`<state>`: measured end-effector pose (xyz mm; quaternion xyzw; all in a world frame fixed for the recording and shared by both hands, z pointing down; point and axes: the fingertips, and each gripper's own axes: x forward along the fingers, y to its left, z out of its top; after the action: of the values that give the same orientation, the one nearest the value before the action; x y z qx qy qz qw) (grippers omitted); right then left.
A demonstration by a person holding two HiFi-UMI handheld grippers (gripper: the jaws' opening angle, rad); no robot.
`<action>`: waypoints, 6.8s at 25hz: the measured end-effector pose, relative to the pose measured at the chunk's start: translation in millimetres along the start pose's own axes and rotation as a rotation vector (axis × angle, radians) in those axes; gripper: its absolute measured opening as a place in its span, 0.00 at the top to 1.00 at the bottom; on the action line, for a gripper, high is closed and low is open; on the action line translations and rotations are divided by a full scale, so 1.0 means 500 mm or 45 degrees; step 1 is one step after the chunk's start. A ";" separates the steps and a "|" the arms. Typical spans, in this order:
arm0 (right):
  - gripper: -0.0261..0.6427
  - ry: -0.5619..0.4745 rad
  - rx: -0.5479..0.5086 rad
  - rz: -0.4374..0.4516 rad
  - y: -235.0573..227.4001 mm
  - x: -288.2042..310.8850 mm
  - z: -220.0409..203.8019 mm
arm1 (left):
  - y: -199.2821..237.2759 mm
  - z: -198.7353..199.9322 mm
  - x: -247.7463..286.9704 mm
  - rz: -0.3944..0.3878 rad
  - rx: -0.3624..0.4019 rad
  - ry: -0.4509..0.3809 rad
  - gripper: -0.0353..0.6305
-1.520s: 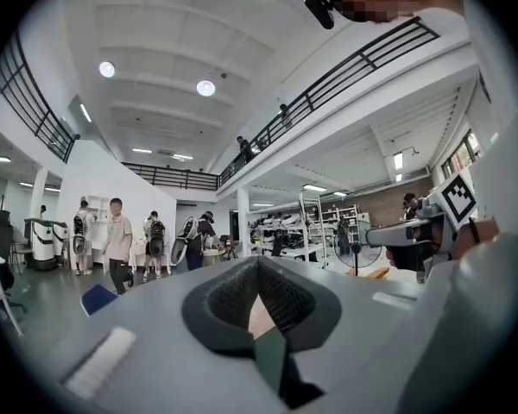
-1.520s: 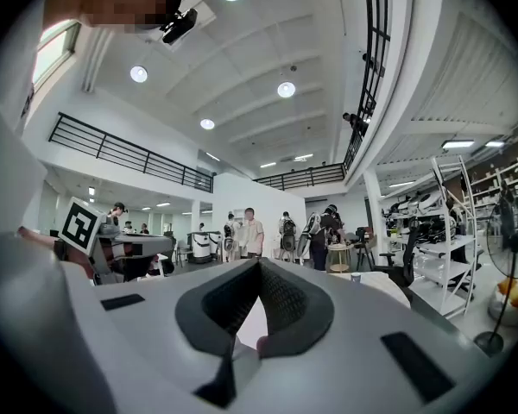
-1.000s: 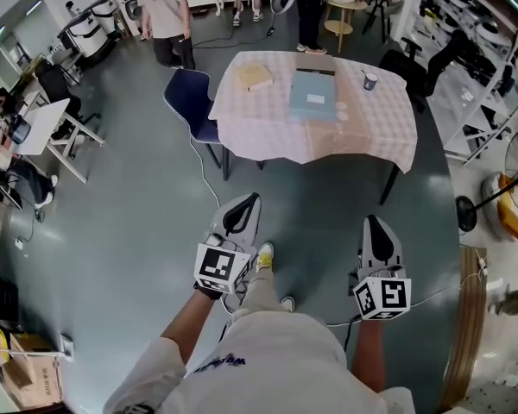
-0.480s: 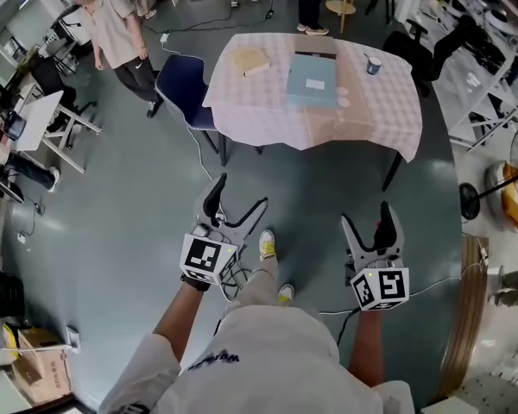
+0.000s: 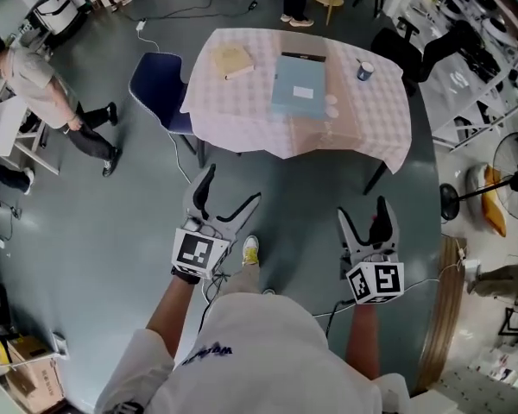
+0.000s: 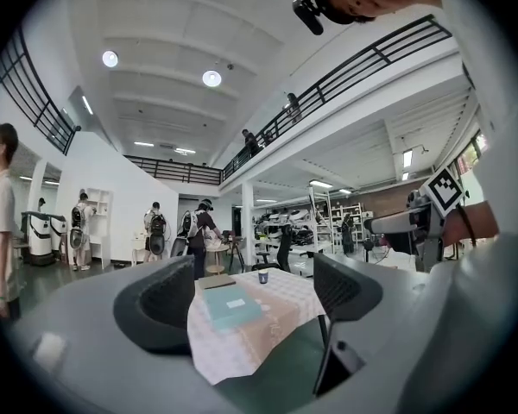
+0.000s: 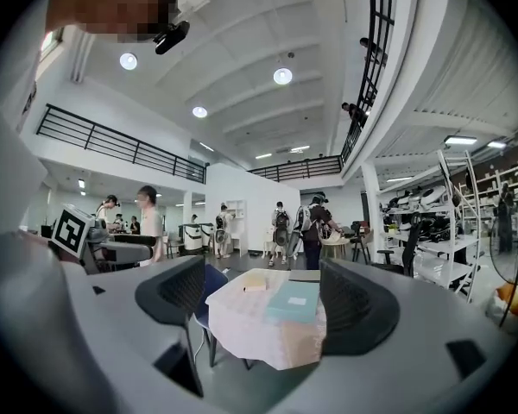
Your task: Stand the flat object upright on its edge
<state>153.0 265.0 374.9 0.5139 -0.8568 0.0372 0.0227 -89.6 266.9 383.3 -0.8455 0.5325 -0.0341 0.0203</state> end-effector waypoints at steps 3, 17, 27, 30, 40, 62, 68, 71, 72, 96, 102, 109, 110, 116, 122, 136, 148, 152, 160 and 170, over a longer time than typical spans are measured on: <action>0.35 0.022 -0.013 -0.039 -0.018 0.062 0.011 | 0.052 -0.002 0.041 -0.018 -0.021 -0.007 0.32; 0.36 0.094 -0.014 -0.124 -0.045 0.276 -0.021 | 0.207 -0.056 0.199 -0.091 -0.095 0.003 0.32; 0.36 0.108 0.001 -0.120 -0.110 0.422 -0.047 | 0.248 -0.092 0.343 -0.154 -0.071 0.054 0.32; 0.36 0.117 0.001 -0.099 -0.146 0.478 -0.053 | 0.260 -0.095 0.404 -0.153 -0.059 0.064 0.32; 0.37 0.156 -0.015 0.001 -0.273 0.654 -0.046 | 0.304 -0.091 0.595 -0.073 -0.080 0.118 0.32; 0.38 0.512 -0.046 0.201 -0.434 0.821 -0.352 | 0.280 -0.356 0.825 -0.065 -0.094 0.477 0.32; 0.42 0.585 0.016 0.208 -0.412 0.841 -0.462 | 0.273 -0.560 0.815 -0.089 -0.199 0.661 0.32; 0.42 0.645 0.033 0.213 -0.403 0.857 -0.520 | 0.280 -0.638 0.821 -0.111 -0.206 0.731 0.32; 0.42 0.667 0.030 0.213 -0.405 0.861 -0.538 | 0.283 -0.659 0.826 -0.108 -0.214 0.738 0.32; 0.56 1.001 0.085 0.082 -0.407 0.889 -0.782 | 0.283 -0.855 0.884 -0.188 -0.245 0.888 0.44; 0.70 0.975 0.070 0.064 -0.412 0.890 -0.754 | 0.281 -0.822 0.884 -0.212 -0.213 0.873 0.56; 0.72 0.818 0.046 0.084 -0.414 0.884 -0.621 | 0.292 -0.698 0.862 -0.252 -0.156 0.783 0.62; 0.72 0.796 0.043 0.089 -0.411 0.884 -0.600 | 0.295 -0.678 0.859 -0.250 -0.162 0.770 0.62; 0.72 0.670 0.044 0.087 -0.405 0.893 -0.474 | 0.318 -0.557 0.858 -0.240 -0.207 0.699 0.61; 0.72 0.547 0.080 0.059 -0.417 0.929 -0.358 | 0.358 -0.444 0.898 -0.249 -0.253 0.608 0.61; 0.71 0.381 0.090 0.018 -0.481 1.035 -0.208 | 0.427 -0.299 1.011 -0.254 -0.330 0.459 0.60; 0.69 0.337 0.042 -0.035 -0.533 1.148 -0.163 | 0.477 -0.264 1.106 -0.249 -0.175 0.365 0.58; 0.68 0.320 0.072 -0.052 -0.539 1.151 -0.161 | 0.486 -0.257 1.108 -0.249 -0.179 0.335 0.56; 0.69 0.303 0.070 -0.062 -0.539 1.135 -0.151 | 0.487 -0.248 1.101 -0.236 -0.188 0.323 0.55; 0.76 0.210 0.046 -0.063 -0.512 1.062 -0.088 | 0.503 -0.155 1.040 -0.131 -0.124 0.181 0.68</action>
<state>128.9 -318.1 470.2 0.5304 -0.8382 0.0942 0.0850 -98.0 -310.8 461.8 -0.8672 0.4895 -0.0691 -0.0605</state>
